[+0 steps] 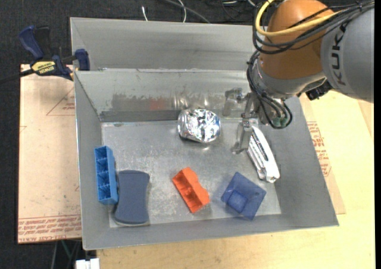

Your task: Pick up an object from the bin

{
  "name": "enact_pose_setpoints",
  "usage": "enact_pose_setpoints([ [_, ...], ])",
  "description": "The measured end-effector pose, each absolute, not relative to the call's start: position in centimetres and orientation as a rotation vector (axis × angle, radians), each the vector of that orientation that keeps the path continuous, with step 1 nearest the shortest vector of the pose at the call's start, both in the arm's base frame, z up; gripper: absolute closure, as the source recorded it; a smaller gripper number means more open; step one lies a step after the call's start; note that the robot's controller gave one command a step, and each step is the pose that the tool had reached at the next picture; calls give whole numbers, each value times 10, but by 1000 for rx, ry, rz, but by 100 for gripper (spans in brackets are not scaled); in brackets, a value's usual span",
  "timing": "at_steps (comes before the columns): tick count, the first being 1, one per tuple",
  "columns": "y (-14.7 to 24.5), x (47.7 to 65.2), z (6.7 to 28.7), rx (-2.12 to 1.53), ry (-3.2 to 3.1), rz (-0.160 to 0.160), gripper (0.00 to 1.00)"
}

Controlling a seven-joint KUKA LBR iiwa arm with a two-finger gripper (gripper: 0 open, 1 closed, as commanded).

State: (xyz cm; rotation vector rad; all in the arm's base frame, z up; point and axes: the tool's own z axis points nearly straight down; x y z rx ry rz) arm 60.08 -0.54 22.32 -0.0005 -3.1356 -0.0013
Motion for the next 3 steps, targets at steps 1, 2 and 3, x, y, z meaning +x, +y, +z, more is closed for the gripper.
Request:
enact_pose_setpoints([
  [1, -5, 602, 228, 0, -3144, -1, 0],
  [2, 14, 626, 137, -288, -3132, -3, 0],
  [3, 18, 636, 148, -367, -3128, -4, 0],
])
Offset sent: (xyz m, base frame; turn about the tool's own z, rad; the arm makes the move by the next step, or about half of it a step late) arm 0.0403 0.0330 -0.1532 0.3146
